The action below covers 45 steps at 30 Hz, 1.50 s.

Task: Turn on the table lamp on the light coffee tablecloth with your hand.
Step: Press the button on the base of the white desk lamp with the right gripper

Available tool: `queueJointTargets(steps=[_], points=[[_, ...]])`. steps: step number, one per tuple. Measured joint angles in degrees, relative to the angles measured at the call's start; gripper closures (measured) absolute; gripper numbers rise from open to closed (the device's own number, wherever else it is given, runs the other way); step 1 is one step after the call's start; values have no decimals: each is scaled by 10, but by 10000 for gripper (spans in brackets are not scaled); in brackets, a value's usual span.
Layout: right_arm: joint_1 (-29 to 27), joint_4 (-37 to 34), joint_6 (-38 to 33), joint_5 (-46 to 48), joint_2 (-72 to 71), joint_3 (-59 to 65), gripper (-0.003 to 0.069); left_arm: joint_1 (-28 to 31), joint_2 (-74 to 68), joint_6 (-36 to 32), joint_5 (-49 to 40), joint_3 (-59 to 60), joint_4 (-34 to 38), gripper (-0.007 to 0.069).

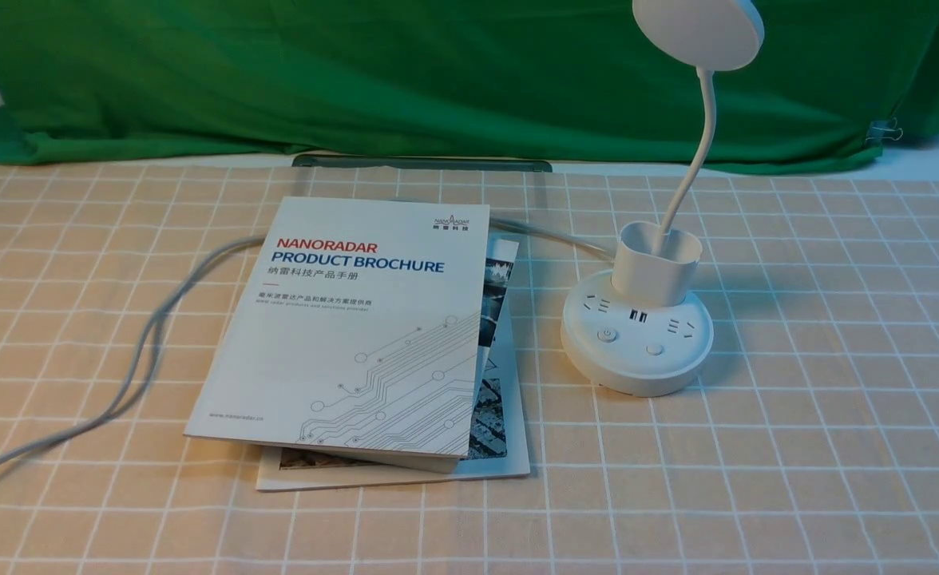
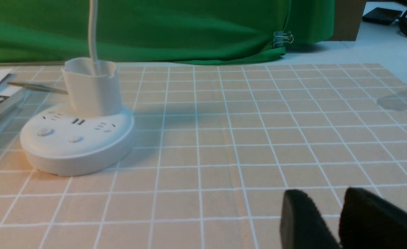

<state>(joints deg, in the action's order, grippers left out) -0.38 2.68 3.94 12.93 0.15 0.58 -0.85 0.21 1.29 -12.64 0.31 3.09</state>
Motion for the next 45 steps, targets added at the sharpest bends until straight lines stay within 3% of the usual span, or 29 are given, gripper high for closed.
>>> queueJointTargets(steps=[13,16,20,25,29,37,41,43,45], points=[[0,-3,10,-1,0,0,418,0,0,0,0,0,0,603],[0,-52,103,-1,0,0,418,0,0,0,0,0,0,603],[0,-164,380,-9,0,0,418,0,0,0,0,0,0,603],[0,-174,463,-57,0,0,418,0,0,0,0,0,0,603],[0,-174,434,-66,0,0,418,0,0,0,0,0,0,603],[6,-161,269,-93,0,-5,433,0,0,0,0,0,0,603],[16,-160,151,-55,19,-65,539,0,0,0,0,0,0,603],[21,-160,76,-10,69,-144,613,0,0,0,0,0,0,603],[21,-160,-24,52,153,-236,631,0,0,0,0,0,0,603]])
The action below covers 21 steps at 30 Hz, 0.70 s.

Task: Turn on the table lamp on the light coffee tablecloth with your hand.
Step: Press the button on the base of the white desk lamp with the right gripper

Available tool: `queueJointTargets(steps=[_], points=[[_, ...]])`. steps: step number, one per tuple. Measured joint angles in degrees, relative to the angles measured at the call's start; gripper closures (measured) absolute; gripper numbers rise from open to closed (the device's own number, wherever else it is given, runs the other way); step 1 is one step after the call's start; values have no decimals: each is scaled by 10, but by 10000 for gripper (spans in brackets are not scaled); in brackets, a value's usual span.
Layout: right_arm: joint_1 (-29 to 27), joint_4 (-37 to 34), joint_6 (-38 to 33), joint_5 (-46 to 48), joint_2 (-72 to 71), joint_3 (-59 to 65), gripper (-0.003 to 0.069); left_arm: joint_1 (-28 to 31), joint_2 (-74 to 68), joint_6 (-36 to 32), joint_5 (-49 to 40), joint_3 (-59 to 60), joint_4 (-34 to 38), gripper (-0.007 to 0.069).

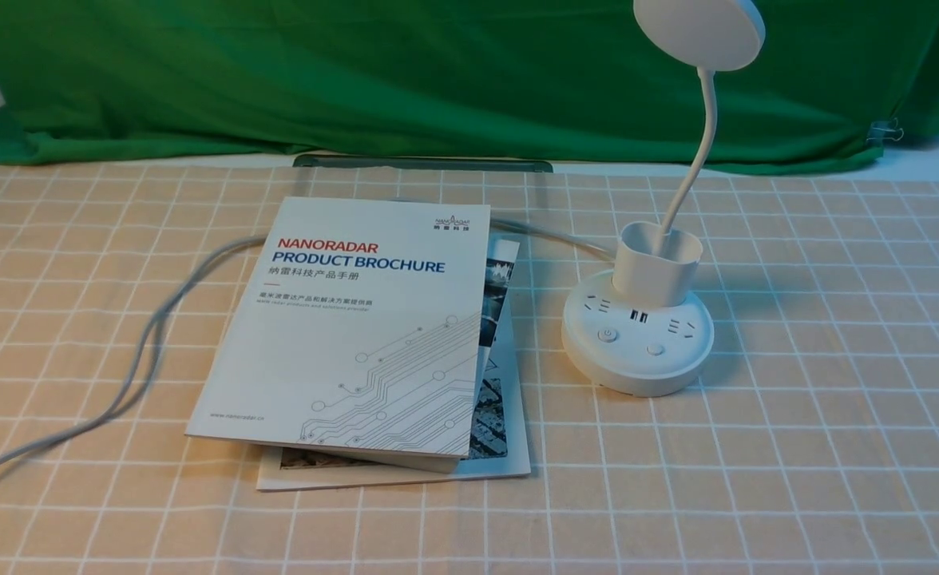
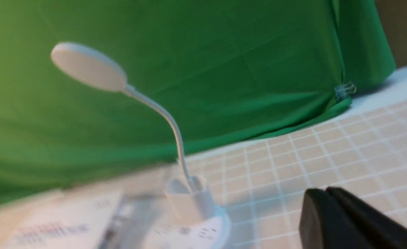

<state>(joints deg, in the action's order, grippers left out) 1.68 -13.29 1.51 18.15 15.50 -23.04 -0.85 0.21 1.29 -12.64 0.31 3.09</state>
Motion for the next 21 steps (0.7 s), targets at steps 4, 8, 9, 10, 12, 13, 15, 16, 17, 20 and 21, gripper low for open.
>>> queueJointTargets(steps=[4,8,9,10,12,13,15,16,17,20,21], points=[[0,0,-122,92,121,-113,631,0,0,0,0,0,0,603],[6,-9,-229,202,259,-245,631,0,0,0,0,0,0,603],[16,-16,-246,227,319,-288,631,0,0,0,0,0,0,603],[26,-19,-253,234,350,-305,631,0,0,0,0,0,0,603],[41,-22,-256,237,385,-318,631,0,0,0,0,0,0,603],[64,-23,-264,236,426,-331,631,0,0,0,0,0,0,603],[97,-22,-274,228,483,-338,631,0,0,0,0,0,0,603],[114,-22,-279,221,511,-338,631,0,0,0,0,0,0,603],[131,-21,-282,213,542,-339,631,0,0,0,0,0,0,603],[167,-13,-284,181,602,-340,631,0,0,0,0,0,0,603],[178,-10,-284,167,625,-340,630,0,0,0,0,0,0,603]])
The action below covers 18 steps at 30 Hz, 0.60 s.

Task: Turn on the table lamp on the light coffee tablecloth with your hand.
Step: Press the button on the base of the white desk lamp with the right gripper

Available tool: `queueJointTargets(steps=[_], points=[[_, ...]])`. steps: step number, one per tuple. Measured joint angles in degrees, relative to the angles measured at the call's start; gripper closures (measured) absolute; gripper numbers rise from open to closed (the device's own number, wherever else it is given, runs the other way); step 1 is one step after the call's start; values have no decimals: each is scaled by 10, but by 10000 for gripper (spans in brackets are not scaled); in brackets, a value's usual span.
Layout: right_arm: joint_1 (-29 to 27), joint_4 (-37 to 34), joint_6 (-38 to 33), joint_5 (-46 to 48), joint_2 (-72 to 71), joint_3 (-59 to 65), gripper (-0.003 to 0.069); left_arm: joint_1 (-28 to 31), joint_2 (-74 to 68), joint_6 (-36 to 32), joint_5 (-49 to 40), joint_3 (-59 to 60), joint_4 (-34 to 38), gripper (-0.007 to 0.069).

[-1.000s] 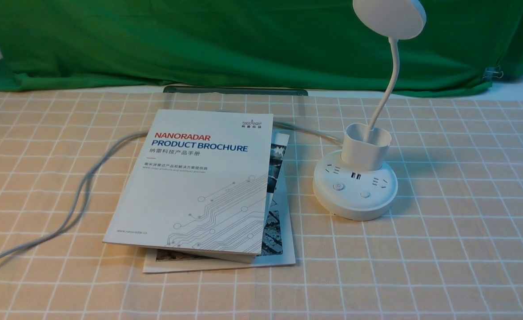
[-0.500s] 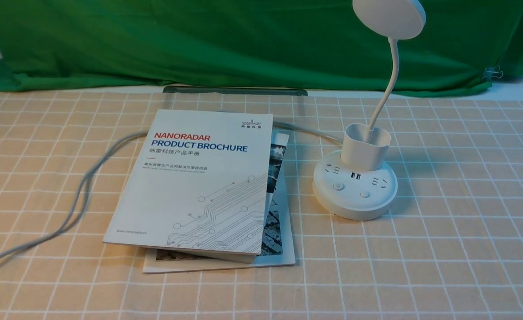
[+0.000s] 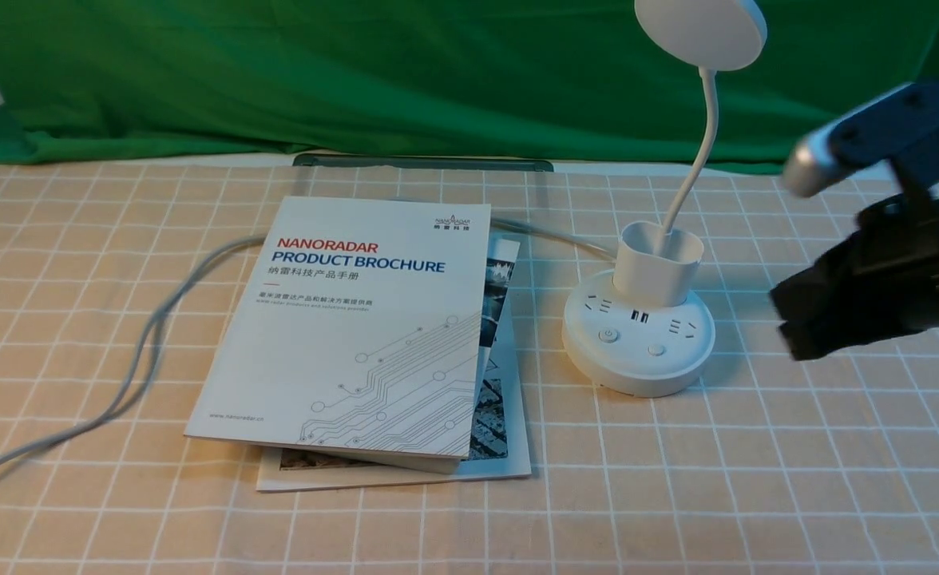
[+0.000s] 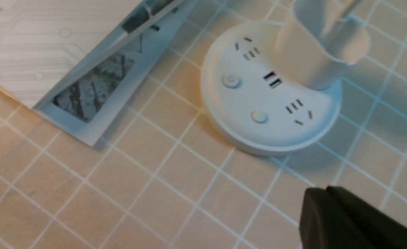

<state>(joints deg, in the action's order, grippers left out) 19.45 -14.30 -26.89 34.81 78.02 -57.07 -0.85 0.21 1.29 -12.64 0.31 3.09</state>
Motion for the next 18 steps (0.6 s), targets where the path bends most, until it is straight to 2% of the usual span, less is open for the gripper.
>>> queueJointTargets(steps=[9,18], points=[[21,7,2,-119,165,0,630,0,0,0,0,0,0,603],[21,8,6,-205,218,0,629,0,0,0,0,0,0,603]])
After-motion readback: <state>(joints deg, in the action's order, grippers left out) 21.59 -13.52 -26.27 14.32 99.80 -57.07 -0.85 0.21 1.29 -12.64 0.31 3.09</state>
